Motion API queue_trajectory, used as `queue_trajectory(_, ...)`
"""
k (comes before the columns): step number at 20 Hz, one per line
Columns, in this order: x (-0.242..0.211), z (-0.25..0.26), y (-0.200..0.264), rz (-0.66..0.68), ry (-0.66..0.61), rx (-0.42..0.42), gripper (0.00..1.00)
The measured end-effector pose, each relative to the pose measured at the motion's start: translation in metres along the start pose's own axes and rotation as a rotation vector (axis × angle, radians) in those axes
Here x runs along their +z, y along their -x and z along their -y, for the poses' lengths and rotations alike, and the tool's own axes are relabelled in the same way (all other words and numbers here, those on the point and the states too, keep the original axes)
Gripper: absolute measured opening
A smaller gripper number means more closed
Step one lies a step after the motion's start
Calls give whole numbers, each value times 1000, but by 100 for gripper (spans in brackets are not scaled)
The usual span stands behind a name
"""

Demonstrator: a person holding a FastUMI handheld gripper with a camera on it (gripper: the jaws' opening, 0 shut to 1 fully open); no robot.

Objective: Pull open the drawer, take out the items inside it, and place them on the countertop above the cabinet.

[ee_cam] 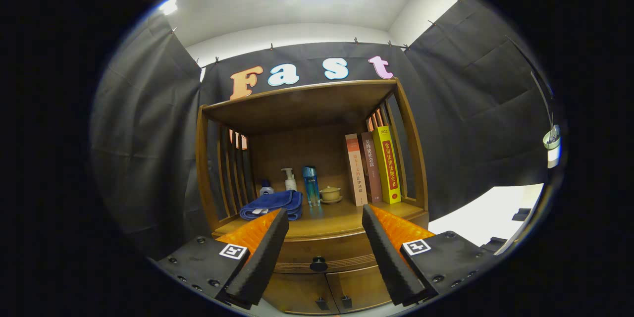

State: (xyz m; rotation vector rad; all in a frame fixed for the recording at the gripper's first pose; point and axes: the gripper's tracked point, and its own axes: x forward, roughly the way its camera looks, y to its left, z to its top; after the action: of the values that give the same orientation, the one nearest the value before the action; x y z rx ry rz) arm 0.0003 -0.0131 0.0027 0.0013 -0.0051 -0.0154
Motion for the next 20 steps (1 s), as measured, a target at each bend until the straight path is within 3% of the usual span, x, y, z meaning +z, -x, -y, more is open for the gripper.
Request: queue_trajectory(20,-13,3,-4,-21,-6,-3,98)
